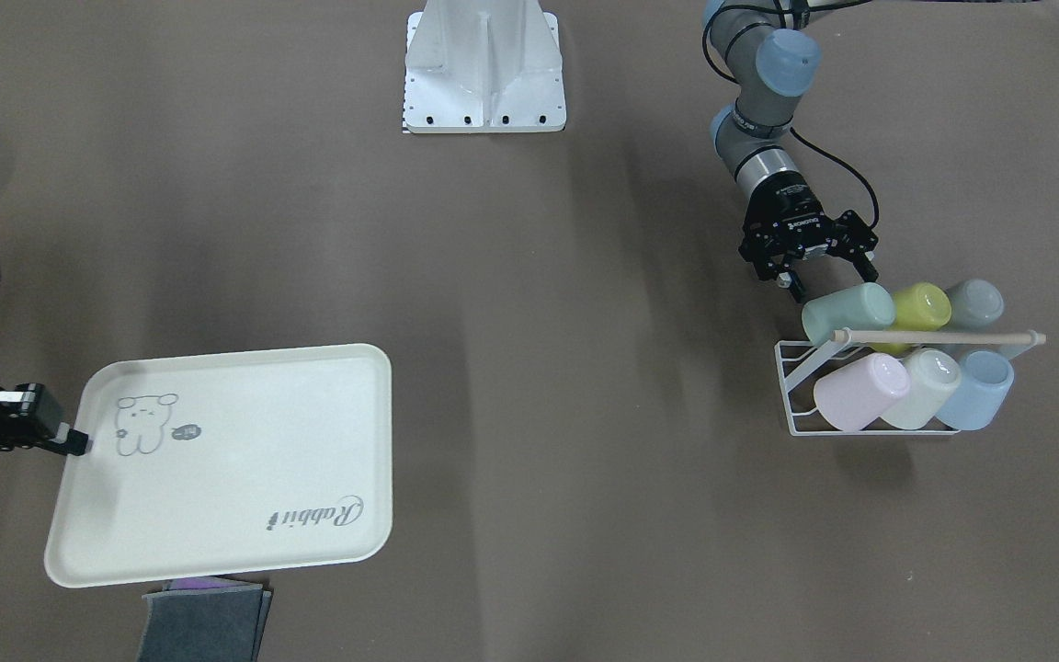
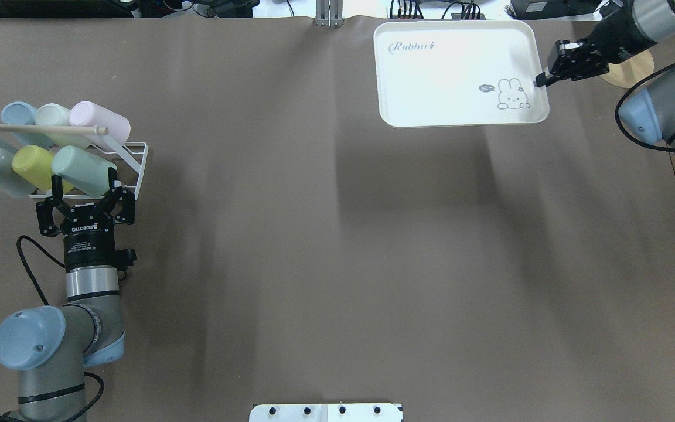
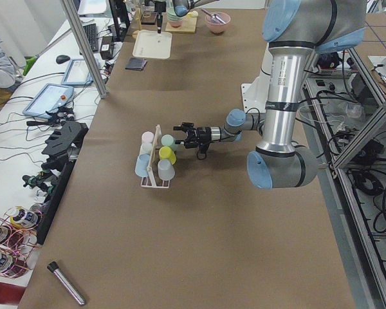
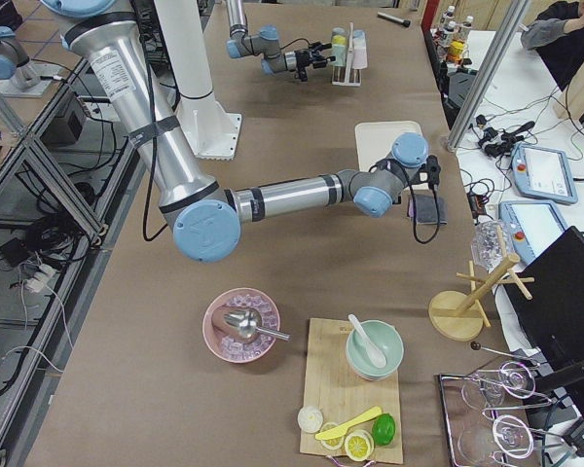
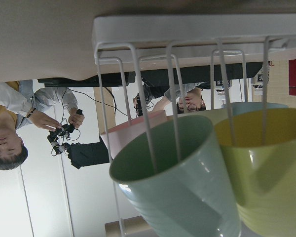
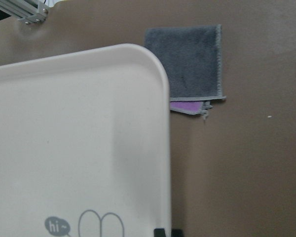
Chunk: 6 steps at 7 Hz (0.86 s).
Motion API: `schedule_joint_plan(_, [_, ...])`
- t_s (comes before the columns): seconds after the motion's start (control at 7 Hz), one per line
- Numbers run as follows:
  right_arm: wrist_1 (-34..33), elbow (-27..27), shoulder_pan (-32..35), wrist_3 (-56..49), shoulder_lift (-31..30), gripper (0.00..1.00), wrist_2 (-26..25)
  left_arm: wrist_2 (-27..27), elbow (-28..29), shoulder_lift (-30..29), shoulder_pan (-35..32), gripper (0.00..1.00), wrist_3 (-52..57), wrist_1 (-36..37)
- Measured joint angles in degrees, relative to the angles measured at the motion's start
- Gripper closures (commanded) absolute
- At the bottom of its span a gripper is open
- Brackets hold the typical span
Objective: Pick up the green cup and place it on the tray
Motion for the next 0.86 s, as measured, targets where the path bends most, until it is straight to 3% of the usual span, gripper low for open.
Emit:
schedule_joint_plan(0.57, [9.16,-0.21,-14.82,19.01,3.10,1.00,-13.70,1.56,1.74,0.15,-2.32,0.02,-3.64,0.10])
schedule_joint_plan(0.86, [10.10,-0.33,-19.65,24.45,3.16,1.00,-17.34,1.61,3.10,-0.50,-2.09,0.02,-4.00,0.08])
